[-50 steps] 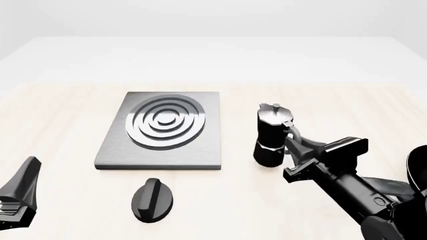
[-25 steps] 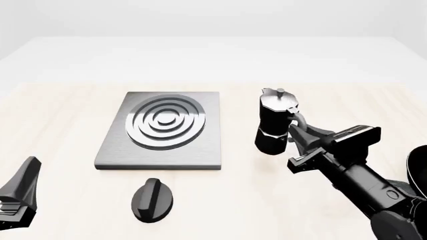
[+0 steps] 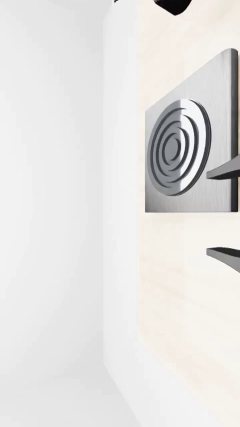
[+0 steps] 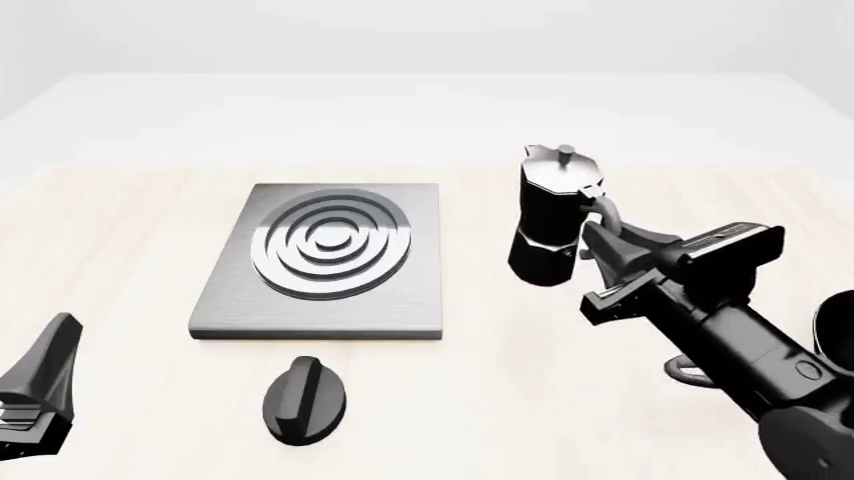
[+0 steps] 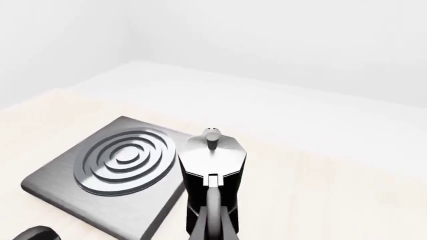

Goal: Put the moka pot on the stove.

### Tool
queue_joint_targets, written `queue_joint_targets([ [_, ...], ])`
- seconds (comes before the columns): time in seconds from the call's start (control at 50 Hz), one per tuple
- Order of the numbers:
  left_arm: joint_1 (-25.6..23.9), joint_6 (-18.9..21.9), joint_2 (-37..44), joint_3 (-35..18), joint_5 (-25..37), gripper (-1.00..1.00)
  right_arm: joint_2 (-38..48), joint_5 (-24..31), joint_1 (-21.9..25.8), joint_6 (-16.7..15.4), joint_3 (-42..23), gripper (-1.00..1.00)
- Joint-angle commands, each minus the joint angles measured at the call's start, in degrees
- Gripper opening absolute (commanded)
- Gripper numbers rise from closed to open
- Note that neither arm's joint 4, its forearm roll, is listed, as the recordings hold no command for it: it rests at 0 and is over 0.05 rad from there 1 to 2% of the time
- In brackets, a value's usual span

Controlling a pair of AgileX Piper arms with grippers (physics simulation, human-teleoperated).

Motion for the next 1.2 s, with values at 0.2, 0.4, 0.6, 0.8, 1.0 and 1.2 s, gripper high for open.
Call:
queue_joint_targets([
  [0.2, 0.00, 0.00, 0.00, 0.00, 0.00, 1.00, -3.31, 5.34, 0.56, -0.15, -4.26, -1.00],
  [0.4, 0.00, 0.00, 0.00, 0.00, 0.00, 1.00, -1.75, 6.37, 1.31, -0.55, -7.12, -1.00],
  [0.6, 0.00, 0.00, 0.00, 0.00, 0.00, 1.00, -1.22, 8.61, 2.29, -0.82, -10.73, -1.00],
  [0.8, 0.00, 0.00, 0.00, 0.00, 0.00, 1.00, 0.84, 8.79, 3.28, -1.33, -13.45, -1.00],
  [1.0, 0.00, 0.00, 0.00, 0.00, 0.00, 1.00, 3.37, 8.01, 4.59, -1.12, -15.39, -1.00],
  [1.2, 0.00, 0.00, 0.00, 0.00, 0.00, 1.00, 6.00, 6.78, 5.50, -0.89, -17.69, -1.00],
])
